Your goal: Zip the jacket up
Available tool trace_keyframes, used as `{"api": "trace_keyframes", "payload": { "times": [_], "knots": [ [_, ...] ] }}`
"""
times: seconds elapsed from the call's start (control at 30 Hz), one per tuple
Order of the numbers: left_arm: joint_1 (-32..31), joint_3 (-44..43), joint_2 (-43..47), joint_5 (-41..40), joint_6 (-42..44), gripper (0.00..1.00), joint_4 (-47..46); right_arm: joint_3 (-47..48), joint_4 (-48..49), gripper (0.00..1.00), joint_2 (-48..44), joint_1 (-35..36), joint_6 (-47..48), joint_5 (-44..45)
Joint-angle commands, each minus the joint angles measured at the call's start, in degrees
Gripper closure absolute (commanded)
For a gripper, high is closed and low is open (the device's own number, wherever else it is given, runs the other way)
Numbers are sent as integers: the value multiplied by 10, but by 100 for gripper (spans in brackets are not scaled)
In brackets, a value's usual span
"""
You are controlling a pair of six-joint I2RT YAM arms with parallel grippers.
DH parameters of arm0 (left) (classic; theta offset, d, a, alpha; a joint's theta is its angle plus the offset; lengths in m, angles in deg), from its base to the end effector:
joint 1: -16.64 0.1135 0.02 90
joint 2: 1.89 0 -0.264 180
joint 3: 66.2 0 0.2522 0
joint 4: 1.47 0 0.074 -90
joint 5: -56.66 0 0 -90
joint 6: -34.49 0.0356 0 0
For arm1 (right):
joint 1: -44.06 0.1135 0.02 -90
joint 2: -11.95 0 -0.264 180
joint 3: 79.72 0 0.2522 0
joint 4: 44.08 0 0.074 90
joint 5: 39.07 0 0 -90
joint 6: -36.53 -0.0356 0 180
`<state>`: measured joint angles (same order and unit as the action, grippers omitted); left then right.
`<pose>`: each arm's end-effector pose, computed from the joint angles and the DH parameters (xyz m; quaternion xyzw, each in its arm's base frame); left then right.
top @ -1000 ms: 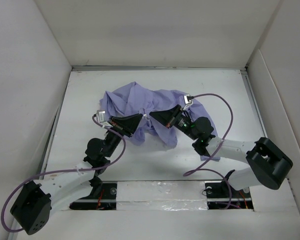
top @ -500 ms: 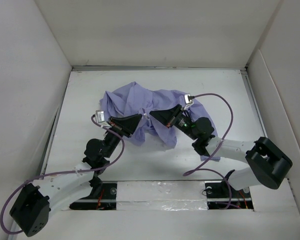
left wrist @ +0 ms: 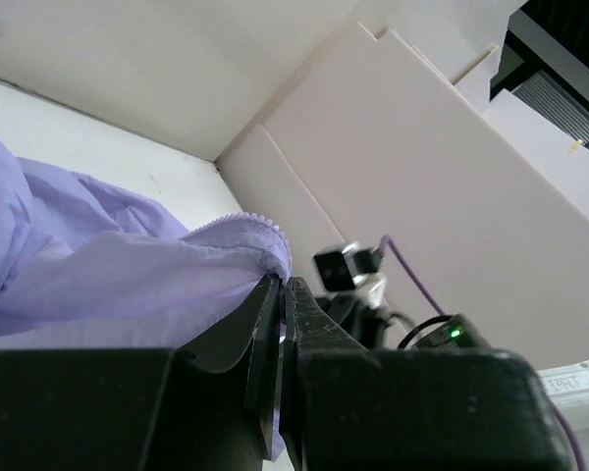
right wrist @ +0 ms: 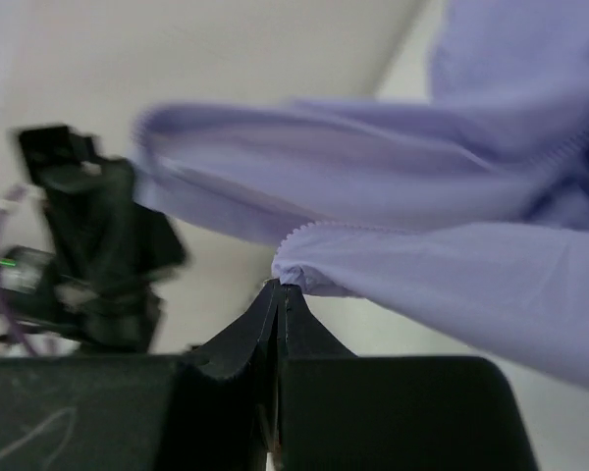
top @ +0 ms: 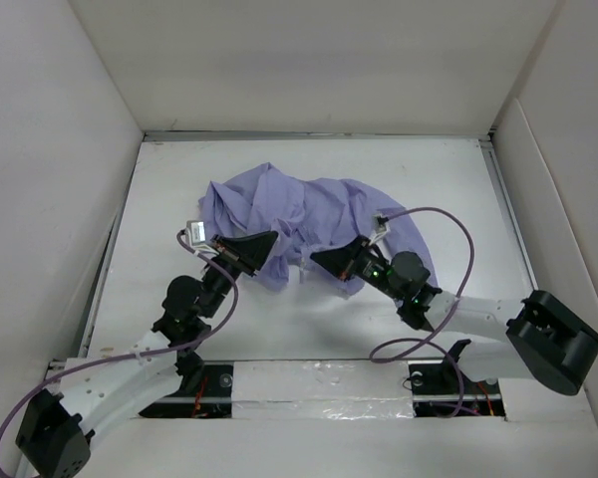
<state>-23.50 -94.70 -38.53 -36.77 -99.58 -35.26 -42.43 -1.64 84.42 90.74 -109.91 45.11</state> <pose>0.1211 -0.0993 0.2828 -0.0436 0.5311 -0.5554 0.6384 0.1724 0.1881 0.2338 0.0182 0.6609 0.6079 0.4397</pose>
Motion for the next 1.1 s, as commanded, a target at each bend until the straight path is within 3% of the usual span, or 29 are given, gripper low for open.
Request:
{"api": "trace_keyframes", "payload": {
  "times": [0.0,0.2,0.3,0.4,0.43,0.53,0.6,0.67,0.7,0.73,0.8,0.93,1.07],
  "knots": [
    [-2,-15,30,-8,-11,100,59,-53,-55,100,0,10,38,54],
    [-2,1,28,14,-71,100,85,-67,-102,100,7,27,59,55],
    [-2,11,19,31,-91,100,91,-81,-113,92,15,41,51,55],
    [-2,28,8,54,-101,100,91,-101,-126,63,1,54,39,74],
    [-2,33,6,62,-102,100,87,-103,-155,45,-11,54,37,78],
    [-2,47,9,75,-102,100,73,-94,-280,25,-98,60,48,103],
    [-2,49,14,82,-95,100,71,-65,-394,22,-183,66,59,141],
    [-2,50,17,87,-90,100,68,-46,-444,27,-234,66,79,167],
    [-2,51,19,90,-88,100,65,-38,-452,36,-254,71,85,184],
    [-2,52,19,96,-85,100,61,-25,-443,70,-270,71,93,186],
    [-2,57,17,106,-84,100,38,-9,-415,98,-279,71,120,174],
    [-2,65,3,132,-96,100,-11,66,-349,99,-188,71,154,119],
    [-2,61,-1,141,-100,100,-25,125,-262,63,-113,66,169,76]
  ]
}}
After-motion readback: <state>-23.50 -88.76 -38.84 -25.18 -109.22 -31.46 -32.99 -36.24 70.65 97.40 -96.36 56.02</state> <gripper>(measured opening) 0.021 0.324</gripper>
